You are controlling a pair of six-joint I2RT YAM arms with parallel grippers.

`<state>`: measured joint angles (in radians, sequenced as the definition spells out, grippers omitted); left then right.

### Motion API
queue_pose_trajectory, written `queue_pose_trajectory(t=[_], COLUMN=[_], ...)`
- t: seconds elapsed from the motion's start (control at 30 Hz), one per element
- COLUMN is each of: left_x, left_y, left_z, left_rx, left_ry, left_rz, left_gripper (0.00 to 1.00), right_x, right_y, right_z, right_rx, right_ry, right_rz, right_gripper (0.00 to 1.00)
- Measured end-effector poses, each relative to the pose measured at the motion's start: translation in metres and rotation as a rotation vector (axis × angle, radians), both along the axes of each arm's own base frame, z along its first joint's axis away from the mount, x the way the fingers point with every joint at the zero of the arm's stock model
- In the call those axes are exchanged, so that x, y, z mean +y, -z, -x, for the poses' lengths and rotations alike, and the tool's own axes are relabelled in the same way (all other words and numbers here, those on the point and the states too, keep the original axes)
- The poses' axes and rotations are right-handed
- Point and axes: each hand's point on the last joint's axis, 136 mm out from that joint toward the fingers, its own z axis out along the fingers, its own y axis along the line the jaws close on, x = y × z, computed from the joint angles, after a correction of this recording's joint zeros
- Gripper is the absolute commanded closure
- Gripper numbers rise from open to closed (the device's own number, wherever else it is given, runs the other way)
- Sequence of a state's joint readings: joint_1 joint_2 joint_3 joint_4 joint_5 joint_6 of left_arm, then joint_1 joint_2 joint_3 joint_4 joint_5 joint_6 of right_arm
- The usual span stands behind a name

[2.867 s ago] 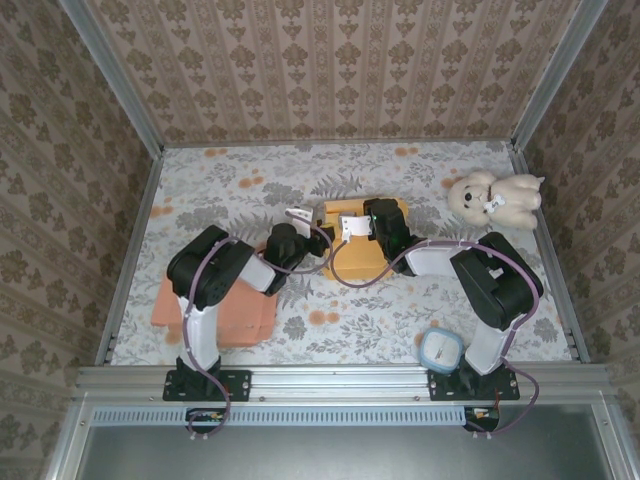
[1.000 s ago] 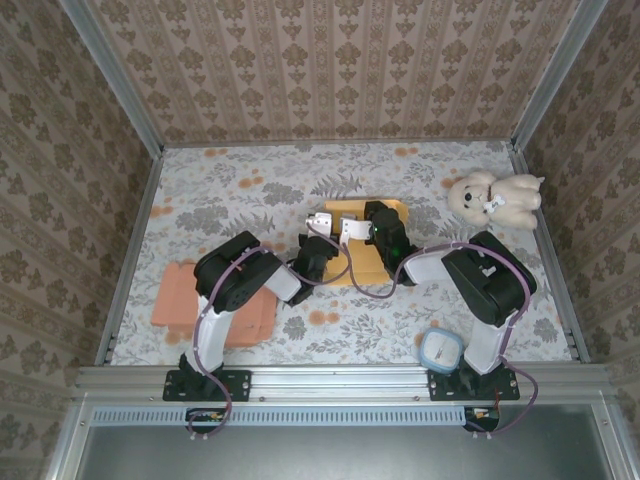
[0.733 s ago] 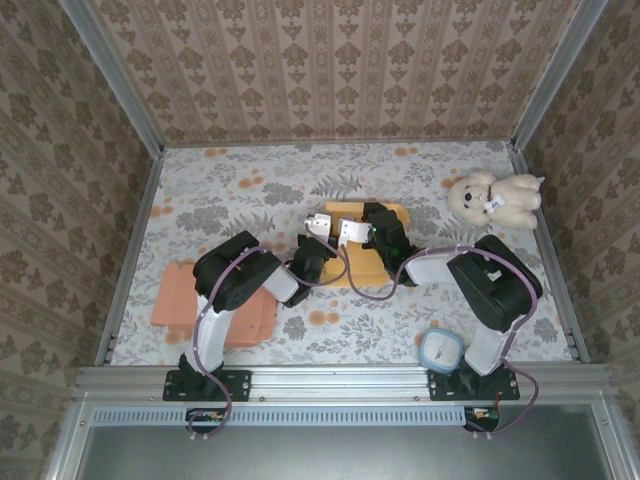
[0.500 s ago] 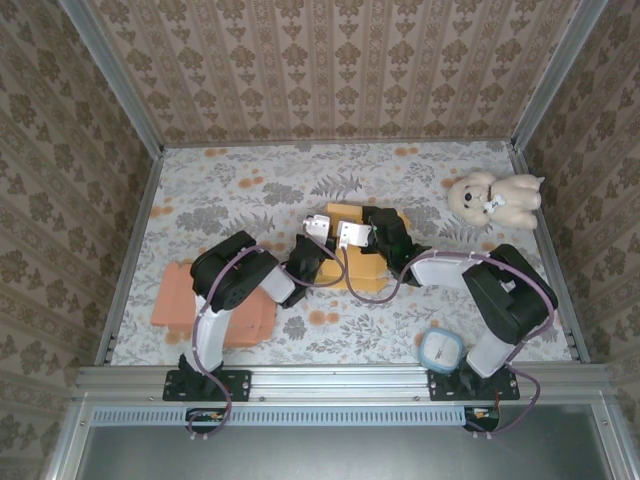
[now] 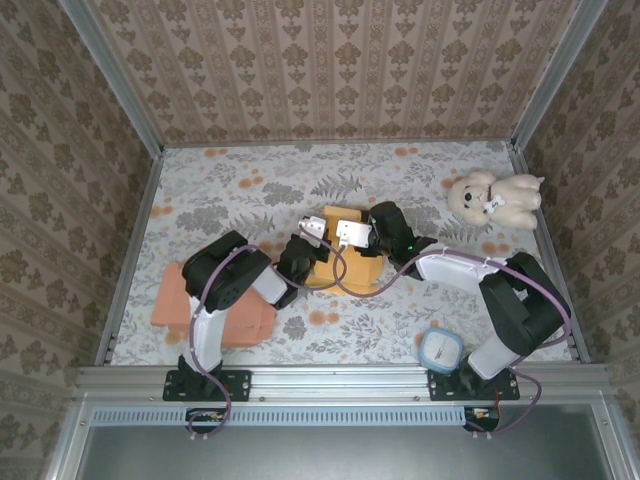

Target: Fold the paper box

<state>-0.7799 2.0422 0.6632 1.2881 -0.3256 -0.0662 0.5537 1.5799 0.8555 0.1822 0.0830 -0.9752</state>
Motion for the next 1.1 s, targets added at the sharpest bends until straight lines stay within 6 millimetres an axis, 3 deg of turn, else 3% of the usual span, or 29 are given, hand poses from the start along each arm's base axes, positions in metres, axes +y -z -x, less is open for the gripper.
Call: queue_pose_trajectory(t=[0.57, 0.93, 1.1], left_x=[-0.005, -0.012, -0.012], left_y=[-0.004, -0.004, -0.004], left_z=[0.007, 0.012, 0.012], left_rx=[-0.016, -0.02, -0.02], left_ry=[0.089, 0.141, 0.141], left_rz=[-0.031, -0.04, -0.04], left_gripper=[1.0, 1.0, 1.0], right_x=[-0.004, -0.018, -0.023], right_y=[-0.04, -0.054, -0.042], right_z=[0.014, -0.003, -0.014], right_rx=[0.201, 0.28, 0.303], right_ry=[0.027, 0.328, 0.451], right_rz=[-0.272, -0.537, -0.611], right_gripper=[0.48, 0.5, 0.52])
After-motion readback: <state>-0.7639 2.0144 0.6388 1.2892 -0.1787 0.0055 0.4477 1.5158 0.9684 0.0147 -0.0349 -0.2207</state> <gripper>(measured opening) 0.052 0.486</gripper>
